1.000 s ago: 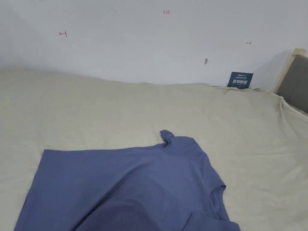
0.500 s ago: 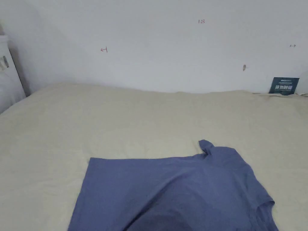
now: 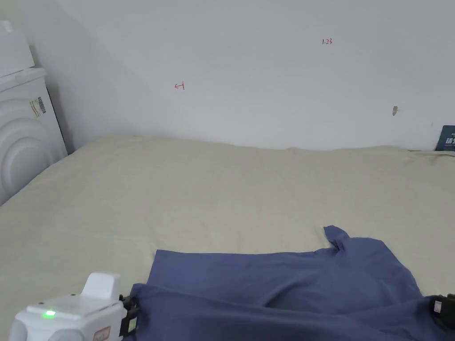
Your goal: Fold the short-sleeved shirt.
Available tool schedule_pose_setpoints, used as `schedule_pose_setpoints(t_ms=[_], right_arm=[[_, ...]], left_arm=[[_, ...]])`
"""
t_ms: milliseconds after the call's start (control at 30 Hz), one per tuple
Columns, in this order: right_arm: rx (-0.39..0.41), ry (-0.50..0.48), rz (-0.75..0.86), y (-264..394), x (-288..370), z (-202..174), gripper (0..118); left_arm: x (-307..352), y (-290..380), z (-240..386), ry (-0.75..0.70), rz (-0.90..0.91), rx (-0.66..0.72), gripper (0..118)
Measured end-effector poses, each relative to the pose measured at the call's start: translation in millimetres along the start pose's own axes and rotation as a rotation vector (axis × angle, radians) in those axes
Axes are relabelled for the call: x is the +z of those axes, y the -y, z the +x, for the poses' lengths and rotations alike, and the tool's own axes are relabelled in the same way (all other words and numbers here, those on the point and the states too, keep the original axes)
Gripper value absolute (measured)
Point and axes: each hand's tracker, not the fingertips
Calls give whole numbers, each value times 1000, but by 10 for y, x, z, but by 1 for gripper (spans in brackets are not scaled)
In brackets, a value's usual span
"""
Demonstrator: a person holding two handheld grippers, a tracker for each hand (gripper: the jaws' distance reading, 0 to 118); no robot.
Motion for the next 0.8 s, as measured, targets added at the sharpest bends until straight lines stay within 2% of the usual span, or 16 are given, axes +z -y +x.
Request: schedule_pose_setpoints(t_ms=[167, 333, 367, 400, 433, 467, 500, 533, 667, 800], right_arm=[[-13, 26, -38, -164, -554, -13, 3], [12, 57, -66, -180, -922, -1, 3], [14, 60, -72, -172, -968, 6, 5], [14, 68, -74, -156, -993, 11, 10], [23, 86, -69, -138, -987, 17, 28], [56, 107, -51, -130, -958, 46, 64], [77, 111, -24, -137, -865, 74, 80], [98, 109, 13, -150, -741, 95, 82], [207, 94, 240, -155, 72, -30, 81], [246, 71, 414, 25, 961, -327, 82]], left_arm=[[-563, -226, -43, -14, -50, -1, 5], [-957, -297, -81, -48, -67, 33, 5], [-1015, -291, -76, -50, -73, 36, 8], [-1051, -270, -77, -52, -76, 39, 17], [-1051, -234, -97, -51, -68, 42, 33], [-1045, -217, -116, -72, -61, 39, 62], [-1002, -206, -161, -107, -46, 38, 76], [-914, -207, -210, -113, -33, 38, 79], [-145, -257, -243, -116, 152, 36, 79], [889, -226, 1, -59, 407, -17, 79]])
